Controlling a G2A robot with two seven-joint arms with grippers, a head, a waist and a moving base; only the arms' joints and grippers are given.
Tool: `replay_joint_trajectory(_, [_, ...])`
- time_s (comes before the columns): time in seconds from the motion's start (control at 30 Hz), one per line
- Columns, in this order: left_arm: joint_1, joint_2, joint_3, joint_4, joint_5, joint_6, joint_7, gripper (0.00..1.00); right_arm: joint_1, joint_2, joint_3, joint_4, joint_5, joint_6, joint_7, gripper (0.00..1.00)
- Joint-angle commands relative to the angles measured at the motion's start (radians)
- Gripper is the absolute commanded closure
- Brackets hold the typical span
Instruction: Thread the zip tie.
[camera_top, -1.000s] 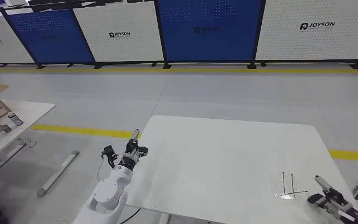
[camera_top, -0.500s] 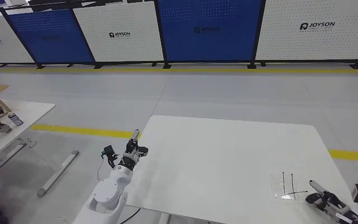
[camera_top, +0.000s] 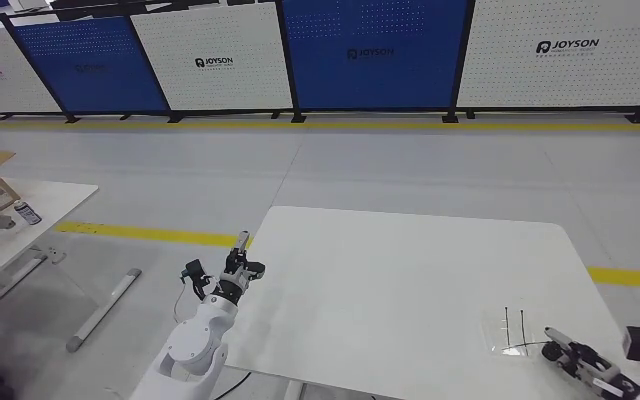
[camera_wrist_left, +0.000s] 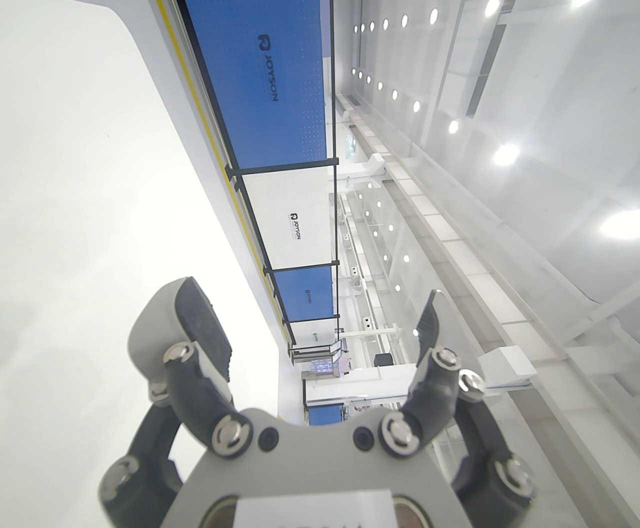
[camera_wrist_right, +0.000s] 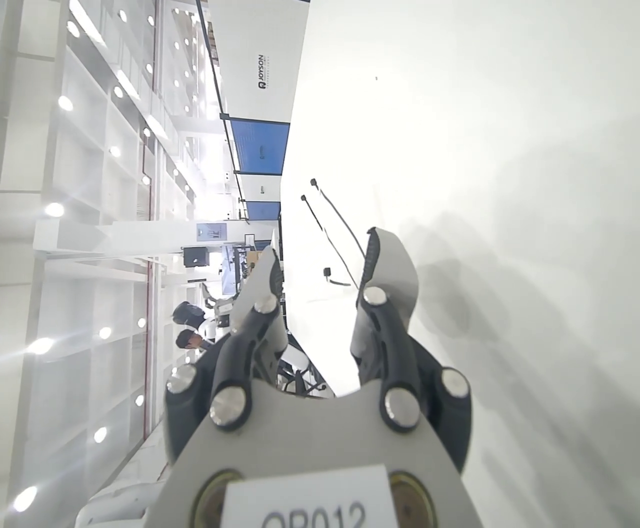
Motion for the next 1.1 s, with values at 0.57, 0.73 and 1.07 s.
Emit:
replay_joint_trajectory(0.57, [0.0,0.0,0.0,0.0,0.0,0.0,0.0,0.0,0.009,0.008,-0.023,0.003,-0.004,-0.001,-0.012,0.85])
replay_joint_trajectory(0.73, [0.0,0.0,0.0,0.0,0.0,0.0,0.0,0.0,0.01,0.01,-0.025,0.007,-0.003,0.0,-0.016,0.98])
replay_joint_trajectory(1.07, [0.0,0.0,0.0,0.0,0.0,0.0,0.0,0.0,0.003,0.012,-0.019,0.003,0.031,-0.023,-0.023,1.0])
